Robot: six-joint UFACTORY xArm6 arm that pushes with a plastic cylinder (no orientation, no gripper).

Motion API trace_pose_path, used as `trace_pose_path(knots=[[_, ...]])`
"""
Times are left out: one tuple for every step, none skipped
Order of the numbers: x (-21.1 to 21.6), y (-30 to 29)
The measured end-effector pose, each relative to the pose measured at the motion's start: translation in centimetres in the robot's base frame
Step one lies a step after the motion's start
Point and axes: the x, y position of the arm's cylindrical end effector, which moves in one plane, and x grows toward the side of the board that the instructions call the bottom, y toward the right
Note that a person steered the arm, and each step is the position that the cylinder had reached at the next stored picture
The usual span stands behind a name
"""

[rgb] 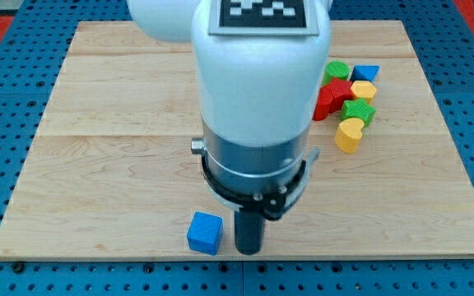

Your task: Push the blue cube left a bit

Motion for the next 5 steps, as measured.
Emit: trace_pose_path(knots=[[-1.4, -1.7], [-1.9, -1.9], [-1.1, 3.1], [1.3, 1.6], [1.3, -1.1]])
